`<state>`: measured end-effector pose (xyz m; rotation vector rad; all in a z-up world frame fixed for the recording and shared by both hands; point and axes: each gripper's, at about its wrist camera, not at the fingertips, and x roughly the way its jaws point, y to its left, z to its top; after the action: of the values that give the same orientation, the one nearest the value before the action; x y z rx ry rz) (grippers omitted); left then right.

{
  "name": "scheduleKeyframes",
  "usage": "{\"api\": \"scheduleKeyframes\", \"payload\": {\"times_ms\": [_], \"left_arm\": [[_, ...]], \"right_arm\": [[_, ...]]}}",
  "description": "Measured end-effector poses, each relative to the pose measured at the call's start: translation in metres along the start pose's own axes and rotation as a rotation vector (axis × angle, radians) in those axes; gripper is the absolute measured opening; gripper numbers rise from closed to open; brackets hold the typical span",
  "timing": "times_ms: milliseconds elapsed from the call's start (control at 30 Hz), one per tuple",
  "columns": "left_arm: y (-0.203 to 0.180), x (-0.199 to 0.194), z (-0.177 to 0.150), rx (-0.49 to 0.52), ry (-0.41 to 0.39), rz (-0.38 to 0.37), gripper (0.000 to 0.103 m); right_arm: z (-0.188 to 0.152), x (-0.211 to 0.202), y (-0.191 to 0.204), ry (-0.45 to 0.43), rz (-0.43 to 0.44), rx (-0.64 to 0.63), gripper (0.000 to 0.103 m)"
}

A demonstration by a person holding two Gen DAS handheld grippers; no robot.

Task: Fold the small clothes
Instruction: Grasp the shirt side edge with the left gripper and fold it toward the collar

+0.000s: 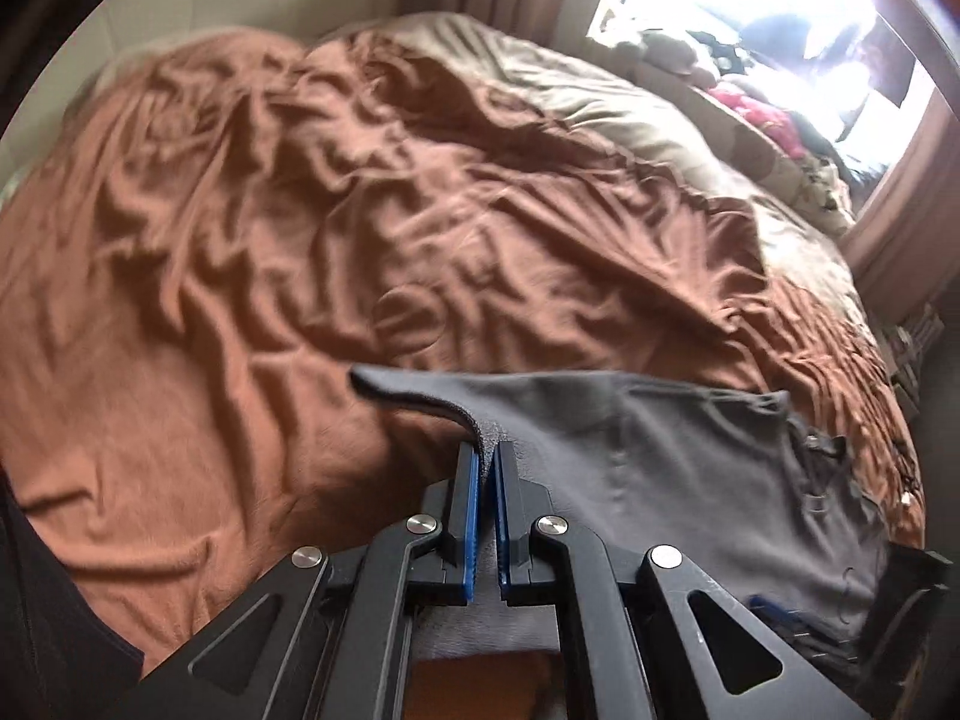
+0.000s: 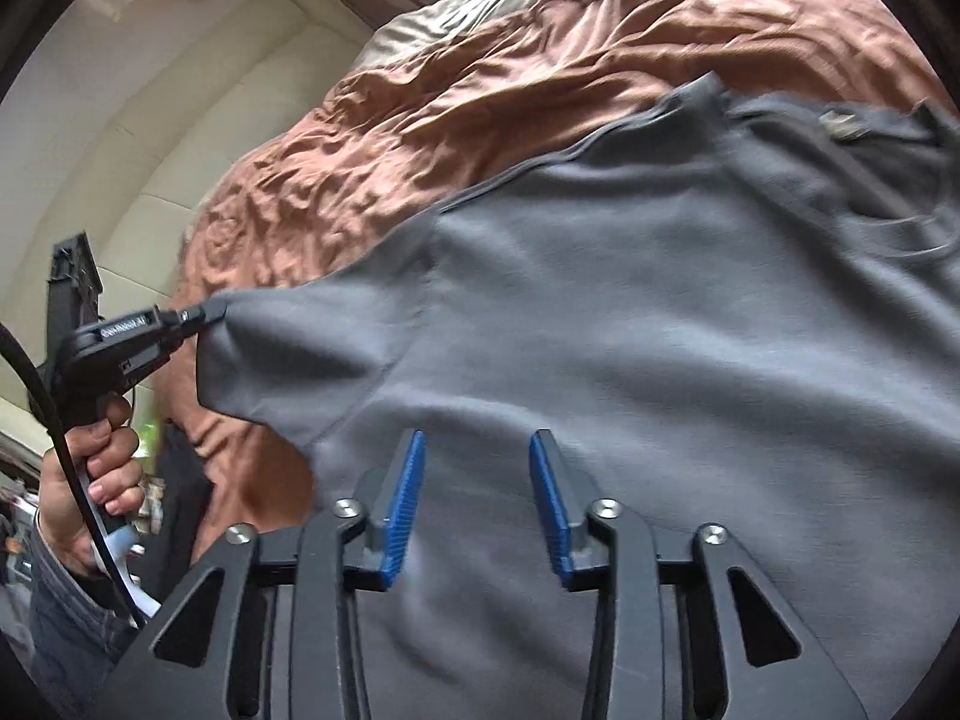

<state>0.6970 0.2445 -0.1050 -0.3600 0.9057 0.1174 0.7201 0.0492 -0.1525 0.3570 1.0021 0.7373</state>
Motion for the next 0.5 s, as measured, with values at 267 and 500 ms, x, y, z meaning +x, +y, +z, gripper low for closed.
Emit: {"api": "scheduleKeyframes", "payload": {"times_ms": [267,500], "left_arm": [[-0.046,-0.016,0.009,0.082,-0.022,-0.054,0.004],[-0.076,-0.019,0.008,0.131,-0.004,-0.089,0.004]], "right_arm": [[0.001,0.062,0.002,0.057,0.143,0.099,0.013],[-0.004,0.118,-0.005,0.15,0.21,0.203,0.012]]}}
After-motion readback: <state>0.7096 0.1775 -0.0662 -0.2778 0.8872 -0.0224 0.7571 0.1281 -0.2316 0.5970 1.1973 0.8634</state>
